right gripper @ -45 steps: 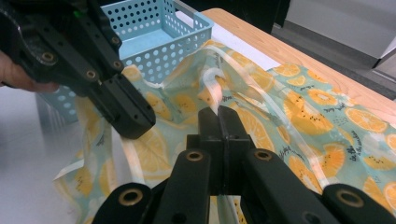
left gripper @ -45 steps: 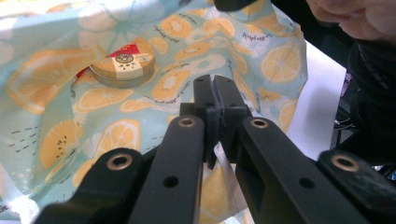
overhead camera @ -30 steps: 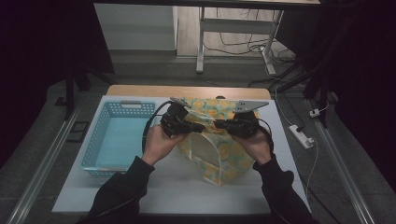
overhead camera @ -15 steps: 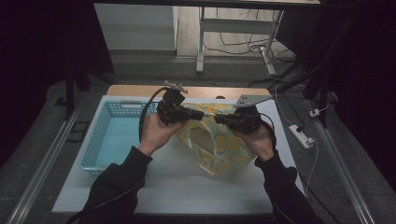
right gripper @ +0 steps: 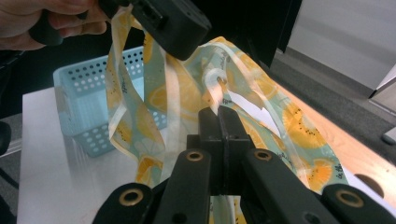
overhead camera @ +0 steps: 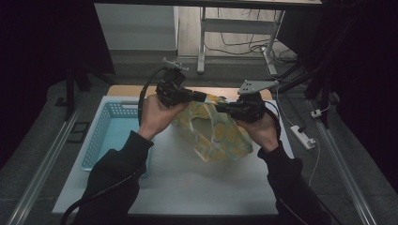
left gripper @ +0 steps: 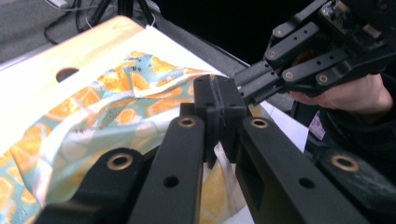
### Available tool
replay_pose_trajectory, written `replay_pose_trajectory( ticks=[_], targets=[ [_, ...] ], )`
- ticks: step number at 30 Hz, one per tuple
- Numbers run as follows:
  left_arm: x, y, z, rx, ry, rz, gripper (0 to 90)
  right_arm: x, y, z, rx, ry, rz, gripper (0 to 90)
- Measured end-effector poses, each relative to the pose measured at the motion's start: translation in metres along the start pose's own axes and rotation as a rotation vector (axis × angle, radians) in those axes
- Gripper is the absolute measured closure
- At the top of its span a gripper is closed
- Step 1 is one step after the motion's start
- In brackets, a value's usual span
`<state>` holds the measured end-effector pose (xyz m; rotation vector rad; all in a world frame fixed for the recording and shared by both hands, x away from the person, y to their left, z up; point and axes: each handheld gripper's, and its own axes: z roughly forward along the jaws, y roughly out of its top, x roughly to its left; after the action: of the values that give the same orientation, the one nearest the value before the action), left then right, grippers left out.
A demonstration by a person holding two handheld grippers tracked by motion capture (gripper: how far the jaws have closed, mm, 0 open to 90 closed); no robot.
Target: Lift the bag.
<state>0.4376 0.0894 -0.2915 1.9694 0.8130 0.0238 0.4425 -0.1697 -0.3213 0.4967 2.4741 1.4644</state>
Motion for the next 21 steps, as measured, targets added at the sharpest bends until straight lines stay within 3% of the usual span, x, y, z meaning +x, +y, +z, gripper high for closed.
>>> replay_pose_trajectory(
  ticks=[13,21],
  targets=[
    [0.000,0.027,-0.024,-0.051,0.038,-0.004,89.6,0.001,0.038,-0.011,-0.057,0.015,-0.001,90.0],
    [-0.008,0.043,-0.040,-0.088,0.053,0.018,89.6,0.009,0.061,-0.019,-0.089,0.004,-0.037,90.0]
  ],
)
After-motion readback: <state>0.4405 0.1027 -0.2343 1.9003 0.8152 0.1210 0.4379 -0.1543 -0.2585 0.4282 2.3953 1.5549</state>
